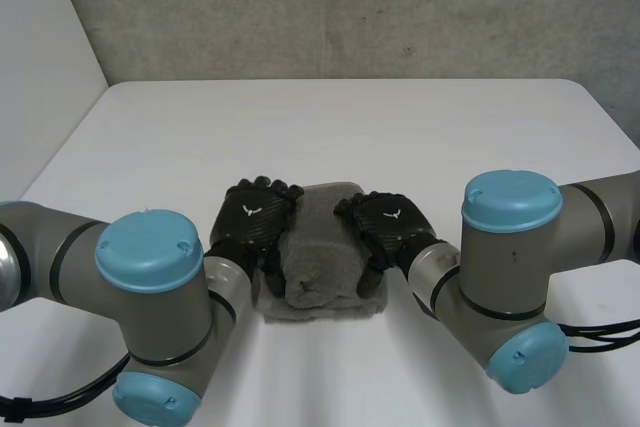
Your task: Fold the towel.
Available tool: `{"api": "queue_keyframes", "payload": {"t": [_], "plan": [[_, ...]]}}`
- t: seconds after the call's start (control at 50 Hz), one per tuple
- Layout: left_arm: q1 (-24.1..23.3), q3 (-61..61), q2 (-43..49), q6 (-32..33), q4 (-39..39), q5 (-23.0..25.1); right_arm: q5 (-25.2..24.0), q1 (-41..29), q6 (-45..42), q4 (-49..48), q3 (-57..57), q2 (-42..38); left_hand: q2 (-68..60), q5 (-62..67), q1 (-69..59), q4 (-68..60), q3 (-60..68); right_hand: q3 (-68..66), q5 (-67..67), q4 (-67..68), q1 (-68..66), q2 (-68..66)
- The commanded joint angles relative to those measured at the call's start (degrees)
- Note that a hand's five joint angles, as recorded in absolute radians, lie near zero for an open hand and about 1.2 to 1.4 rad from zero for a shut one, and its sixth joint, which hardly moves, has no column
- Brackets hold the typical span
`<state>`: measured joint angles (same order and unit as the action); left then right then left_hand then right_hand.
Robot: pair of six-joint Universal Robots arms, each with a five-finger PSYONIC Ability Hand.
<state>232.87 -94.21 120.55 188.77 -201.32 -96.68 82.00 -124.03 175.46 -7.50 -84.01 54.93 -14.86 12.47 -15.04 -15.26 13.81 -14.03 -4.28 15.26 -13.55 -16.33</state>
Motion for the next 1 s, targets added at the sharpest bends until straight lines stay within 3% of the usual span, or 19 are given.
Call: {"api": "queue_keyframes", "payload": {"t": [0.02,0.2,0.3,0.42,0.64,1.0], "plan": [[0.2,0.2,-1.3,0.0,0.2,-0.2,0.4,0.1,-0.6,1.2,0.8,1.3,3.8,-11.4,4.0,4.2,-2.8,4.0,4.3,-5.3,3.6,6.3],[1.4,-0.3,-9.9,-0.1,0.3,-0.3,1.1,0.9,-0.6,1.5,0.1,12.8,3.8,-11.4,4.0,4.2,-2.8,4.0,4.3,-5.3,3.6,6.3],[3.3,-0.8,-16.9,-0.1,0.8,-0.1,6.0,3.2,-0.6,3.3,0.8,19.4,4.0,-11.6,4.2,4.4,-2.9,4.0,4.3,-5.3,3.6,6.3],[5.1,0.5,-28.6,-0.3,7.4,-0.2,12.3,6.3,-0.7,6.4,3.3,26.4,4.0,-11.6,4.2,4.4,-2.9,4.0,4.3,-5.3,3.6,6.3],[8.4,3.4,-34.8,-0.6,15.2,-0.2,16.2,9.9,-1.5,12.2,5.9,26.8,4.1,-11.8,4.3,4.5,-3.1,4.0,4.3,-5.3,3.6,6.3],[9.3,1.4,-34.0,-2.1,15.1,0.1,15.6,9.4,-2.0,9.4,3.8,26.9,4.6,-12.3,4.8,5.0,-3.6,4.0,4.3,-5.3,3.6,6.3]]}}
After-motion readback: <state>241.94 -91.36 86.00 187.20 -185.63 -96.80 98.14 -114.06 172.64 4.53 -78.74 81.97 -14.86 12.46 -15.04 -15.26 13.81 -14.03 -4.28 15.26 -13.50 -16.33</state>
